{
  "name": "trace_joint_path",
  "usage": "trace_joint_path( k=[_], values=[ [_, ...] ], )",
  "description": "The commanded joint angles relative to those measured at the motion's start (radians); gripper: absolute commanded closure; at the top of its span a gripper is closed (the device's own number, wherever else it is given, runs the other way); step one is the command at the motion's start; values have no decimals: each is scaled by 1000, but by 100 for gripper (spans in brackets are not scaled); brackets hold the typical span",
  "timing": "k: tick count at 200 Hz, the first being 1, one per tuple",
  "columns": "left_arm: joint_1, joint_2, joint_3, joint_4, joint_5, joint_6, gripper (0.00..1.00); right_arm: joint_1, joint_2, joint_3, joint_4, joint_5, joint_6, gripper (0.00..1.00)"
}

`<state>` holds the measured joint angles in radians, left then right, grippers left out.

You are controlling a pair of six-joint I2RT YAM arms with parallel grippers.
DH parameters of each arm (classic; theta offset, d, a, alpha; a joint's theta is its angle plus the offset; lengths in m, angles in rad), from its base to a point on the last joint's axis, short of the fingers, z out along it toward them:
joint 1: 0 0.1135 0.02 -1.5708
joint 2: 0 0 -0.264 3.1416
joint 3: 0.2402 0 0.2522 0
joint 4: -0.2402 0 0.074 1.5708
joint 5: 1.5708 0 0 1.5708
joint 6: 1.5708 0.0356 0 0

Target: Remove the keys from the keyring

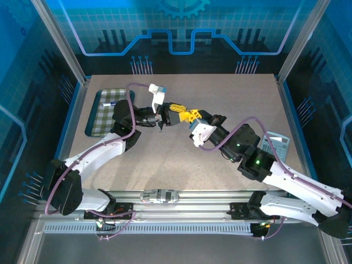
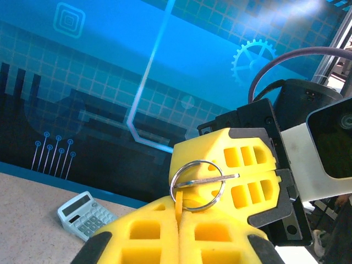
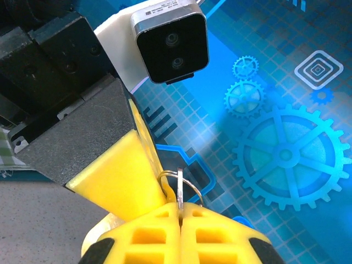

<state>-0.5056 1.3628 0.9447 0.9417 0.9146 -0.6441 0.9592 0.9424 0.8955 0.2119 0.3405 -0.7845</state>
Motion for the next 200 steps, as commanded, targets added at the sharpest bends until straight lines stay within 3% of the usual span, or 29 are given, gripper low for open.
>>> trace_joint_path(
  k=[1,75,115,129,156,200],
  values=[
    [-19,-29,40,167,-9,-19,100,28,49,-73,-251,-70,-55,100],
    [-15,-32,35,181,-7,-34,100,38,38,-100,-273,-31,-161,100],
    [-15,-21,41,178,-5,-38,100,46,55,-74,-270,-31,-142,100],
    [-17,-21,37,152,-6,-14,100,48,78,-23,-297,-41,-41,100],
    [-16,-35,11,99,-21,58,100,-45,94,152,-406,-172,258,100],
    [-18,-74,-46,6,-51,182,100,-166,147,335,-580,-346,504,100]
  ],
)
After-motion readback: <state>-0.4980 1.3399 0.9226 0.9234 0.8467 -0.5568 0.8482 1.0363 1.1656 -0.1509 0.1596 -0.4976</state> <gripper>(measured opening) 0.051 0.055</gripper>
